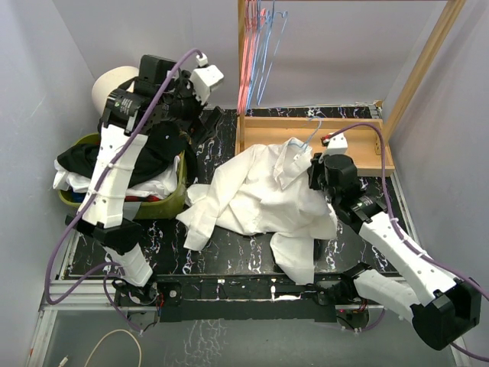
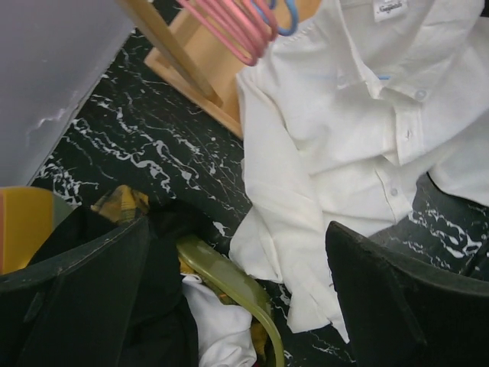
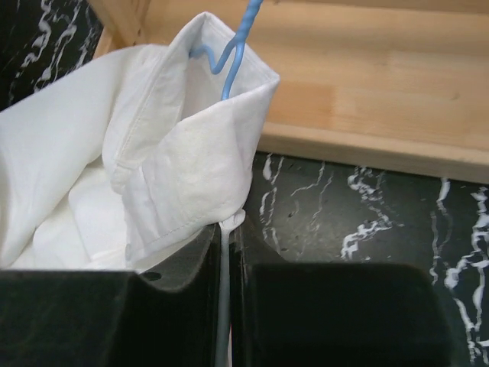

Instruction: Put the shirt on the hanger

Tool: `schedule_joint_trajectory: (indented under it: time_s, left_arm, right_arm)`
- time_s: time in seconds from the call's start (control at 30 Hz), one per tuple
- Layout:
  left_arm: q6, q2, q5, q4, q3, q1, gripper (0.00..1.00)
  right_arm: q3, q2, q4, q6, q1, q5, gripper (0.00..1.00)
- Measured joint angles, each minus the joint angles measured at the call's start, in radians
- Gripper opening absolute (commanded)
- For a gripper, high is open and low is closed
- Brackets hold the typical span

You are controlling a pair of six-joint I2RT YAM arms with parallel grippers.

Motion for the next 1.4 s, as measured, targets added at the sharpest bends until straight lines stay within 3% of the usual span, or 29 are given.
schedule_joint_trajectory:
  time_s: [0.43,0.93,1.4]
  left_arm:
    - [-0.167,-0.045,-0.164,0.047,0.122,0.073,0.97]
    - [-0.182,-0.053,-0.192,0.056,0.066,0.094,0.97]
    - [-0.181,-0.055,-0.202,0.056,0.073,0.096,0.97]
  right_arm:
    - [0.317,0.175,0.102,-0.258,-0.307,0.066,0.08]
    - [0.489,0.211,0.236,-0.431,-0.446,-0.157,0.08]
    - [0.798,0.415,0.267,-0.461,-0.621,-0.216,0.08]
